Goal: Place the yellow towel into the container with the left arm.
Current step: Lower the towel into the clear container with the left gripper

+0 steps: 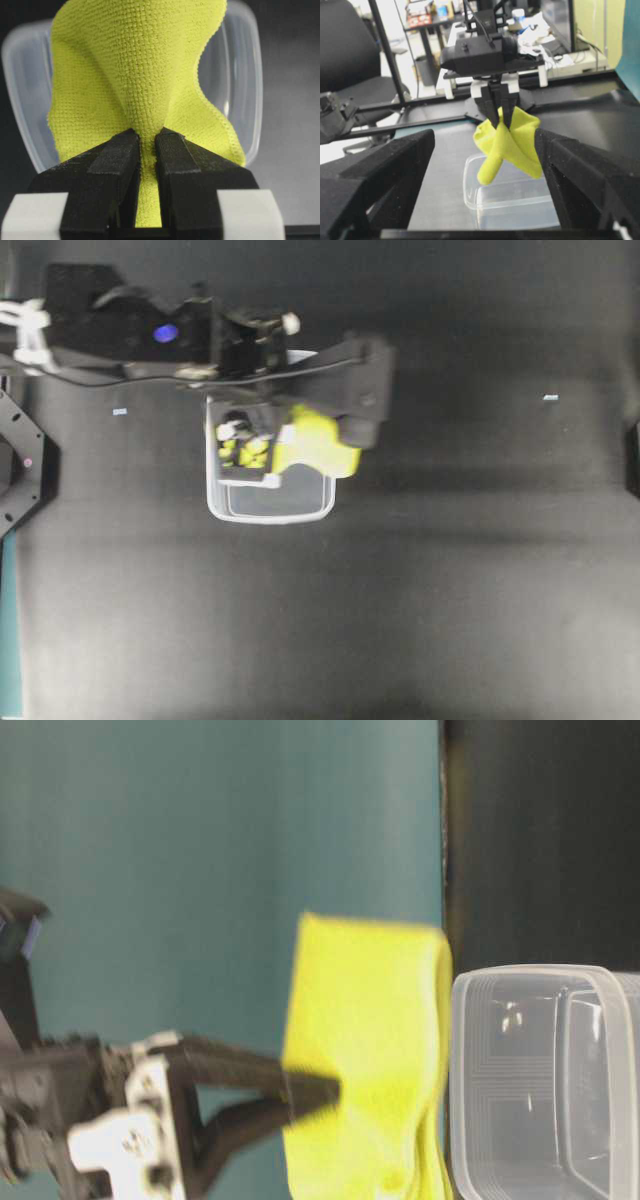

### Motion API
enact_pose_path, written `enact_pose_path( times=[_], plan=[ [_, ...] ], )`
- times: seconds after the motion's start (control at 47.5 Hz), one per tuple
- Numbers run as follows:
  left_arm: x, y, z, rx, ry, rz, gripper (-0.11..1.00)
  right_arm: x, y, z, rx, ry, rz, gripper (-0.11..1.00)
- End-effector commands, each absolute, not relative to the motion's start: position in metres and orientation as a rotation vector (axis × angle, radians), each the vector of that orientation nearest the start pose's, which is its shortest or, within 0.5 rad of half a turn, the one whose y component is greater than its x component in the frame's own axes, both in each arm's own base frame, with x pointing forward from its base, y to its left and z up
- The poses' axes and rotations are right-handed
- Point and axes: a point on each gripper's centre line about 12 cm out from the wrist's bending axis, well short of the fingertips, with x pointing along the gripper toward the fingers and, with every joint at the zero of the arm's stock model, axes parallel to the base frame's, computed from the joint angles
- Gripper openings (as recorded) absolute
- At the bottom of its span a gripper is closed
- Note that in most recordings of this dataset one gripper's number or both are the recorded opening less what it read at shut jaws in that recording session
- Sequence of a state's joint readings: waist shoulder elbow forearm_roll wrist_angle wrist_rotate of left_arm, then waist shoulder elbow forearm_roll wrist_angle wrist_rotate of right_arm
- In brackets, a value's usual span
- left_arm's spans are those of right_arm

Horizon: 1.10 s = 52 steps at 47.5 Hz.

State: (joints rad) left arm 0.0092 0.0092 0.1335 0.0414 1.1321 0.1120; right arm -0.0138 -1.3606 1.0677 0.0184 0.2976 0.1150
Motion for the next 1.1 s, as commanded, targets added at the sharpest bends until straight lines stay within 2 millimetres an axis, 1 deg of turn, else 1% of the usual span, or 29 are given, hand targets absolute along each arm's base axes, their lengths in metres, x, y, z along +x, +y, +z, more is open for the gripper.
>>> enact_pose_path(
  times=[0.0, 0.169, 0.421, 0.485, 0.611, 0.822, 0.864, 0.906, 1.053, 1.074],
  plan=[
    [0.384, 0.007, 0.28, 0.135, 1.209, -0.04, 0.07, 0.126, -0.001, 0.34, 0.133, -0.01, -0.01, 0.78],
    [0.378, 0.013, 0.268, 0.129, 1.187, -0.028, 0.07, 0.126, -0.002, 0.338, 0.133, -0.006, -0.014, 0.78],
    [0.381, 0.013, 0.25, 0.141, 1.146, -0.034, 0.07, 0.127, -0.003, 0.335, 0.133, 0.0, -0.024, 0.78],
    [0.381, 0.014, 0.24, 0.131, 1.166, -0.03, 0.07, 0.127, -0.003, 0.335, 0.133, -0.003, -0.025, 0.78],
    [0.378, 0.013, 0.228, 0.128, 1.198, -0.031, 0.07, 0.128, -0.003, 0.335, 0.133, -0.011, -0.025, 0.78],
    [0.377, 0.015, 0.221, 0.122, 1.195, -0.028, 0.09, 0.128, -0.003, 0.335, 0.134, -0.009, -0.025, 0.78],
    [0.377, 0.016, 0.22, 0.122, 1.194, -0.025, 0.18, 0.128, -0.003, 0.334, 0.133, -0.006, -0.026, 0.78],
    [0.376, 0.016, 0.217, 0.122, 1.198, -0.025, 0.3, 0.128, -0.003, 0.334, 0.134, -0.006, -0.025, 0.78],
    [0.374, 0.016, 0.218, 0.119, 1.203, -0.023, 0.75, 0.129, -0.003, 0.334, 0.137, -0.006, -0.025, 0.78],
    [0.374, 0.017, 0.219, 0.117, 1.203, -0.021, 0.79, 0.129, -0.003, 0.334, 0.137, -0.005, -0.025, 0.78]
  ],
)
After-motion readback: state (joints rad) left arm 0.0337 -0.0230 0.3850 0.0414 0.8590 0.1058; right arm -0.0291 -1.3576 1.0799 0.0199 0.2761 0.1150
